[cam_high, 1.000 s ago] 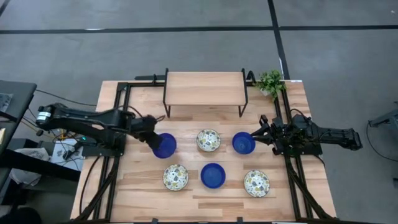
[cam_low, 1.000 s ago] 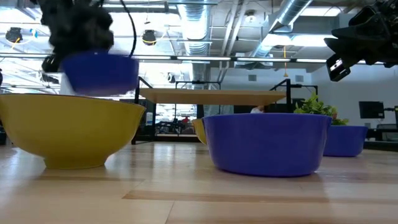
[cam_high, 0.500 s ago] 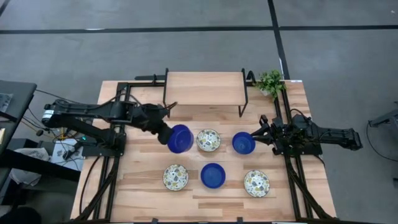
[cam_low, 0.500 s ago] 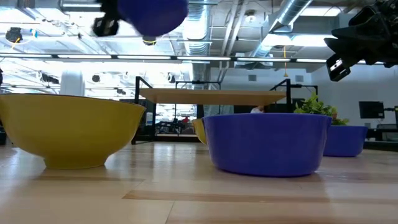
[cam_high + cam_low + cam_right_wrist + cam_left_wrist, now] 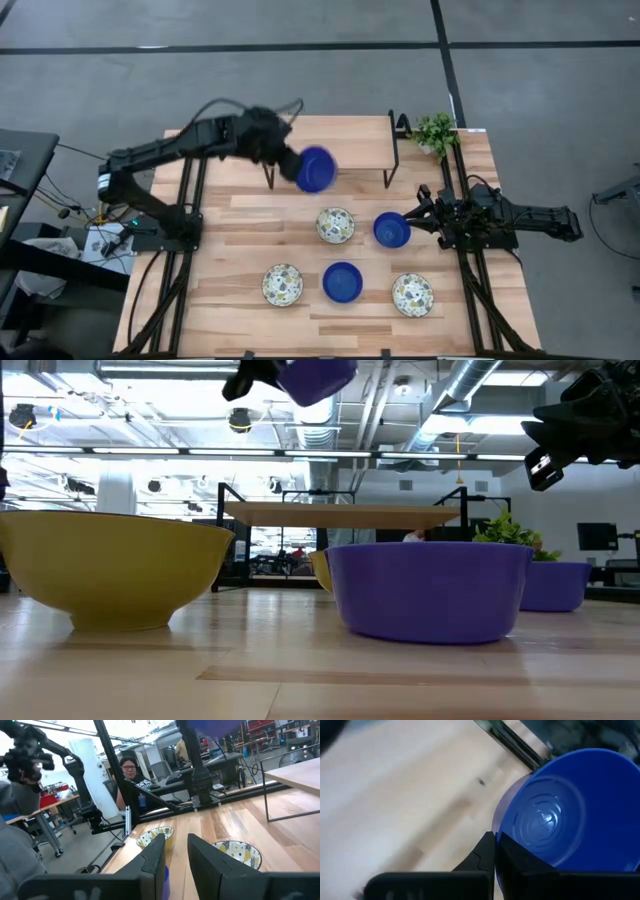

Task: Pick & Place Mini bowls
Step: Put the top left blue bowl on the shelf

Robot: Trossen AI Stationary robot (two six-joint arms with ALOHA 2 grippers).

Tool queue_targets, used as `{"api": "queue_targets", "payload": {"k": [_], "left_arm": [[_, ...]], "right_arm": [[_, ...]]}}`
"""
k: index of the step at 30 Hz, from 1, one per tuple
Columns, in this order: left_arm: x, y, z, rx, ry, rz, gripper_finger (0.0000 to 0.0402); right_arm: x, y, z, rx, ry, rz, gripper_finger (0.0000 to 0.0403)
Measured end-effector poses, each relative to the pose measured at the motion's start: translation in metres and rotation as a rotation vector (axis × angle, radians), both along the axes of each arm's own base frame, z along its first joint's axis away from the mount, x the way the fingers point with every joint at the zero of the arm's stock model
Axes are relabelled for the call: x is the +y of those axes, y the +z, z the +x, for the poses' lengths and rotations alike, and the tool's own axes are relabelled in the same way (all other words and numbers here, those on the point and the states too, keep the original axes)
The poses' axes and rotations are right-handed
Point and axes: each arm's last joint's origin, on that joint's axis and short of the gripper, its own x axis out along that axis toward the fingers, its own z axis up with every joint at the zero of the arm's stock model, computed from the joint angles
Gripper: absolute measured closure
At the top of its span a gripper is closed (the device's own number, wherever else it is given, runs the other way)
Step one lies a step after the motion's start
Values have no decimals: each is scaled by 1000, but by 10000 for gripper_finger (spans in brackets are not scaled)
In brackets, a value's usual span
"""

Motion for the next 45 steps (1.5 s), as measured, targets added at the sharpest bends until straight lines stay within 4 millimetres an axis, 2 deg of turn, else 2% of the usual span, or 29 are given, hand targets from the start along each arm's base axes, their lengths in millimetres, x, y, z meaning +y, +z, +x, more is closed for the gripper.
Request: {"api": "queue_targets", "payload": {"k": [10,14,18,26,33,45], "left_arm": [[71,32,0,20,212,73,399],[88,38,3,53,253,64,399],[96,41,8,91,265,48,399],[107,25,17,292,264,-39,399],[115,7,13,439,282,-145,399],[129,-24,32,586,235,-142,399]], "right_arm": [[0,0,0,0,0,0,331],[0,0,0,1,0,0,331],[0,-1,0,6,0,1,331],[0,-1,0,6,0,0,331],[0,-1,0,5,0,-1,331],[0,-1,0,5,0,0,331]]}}
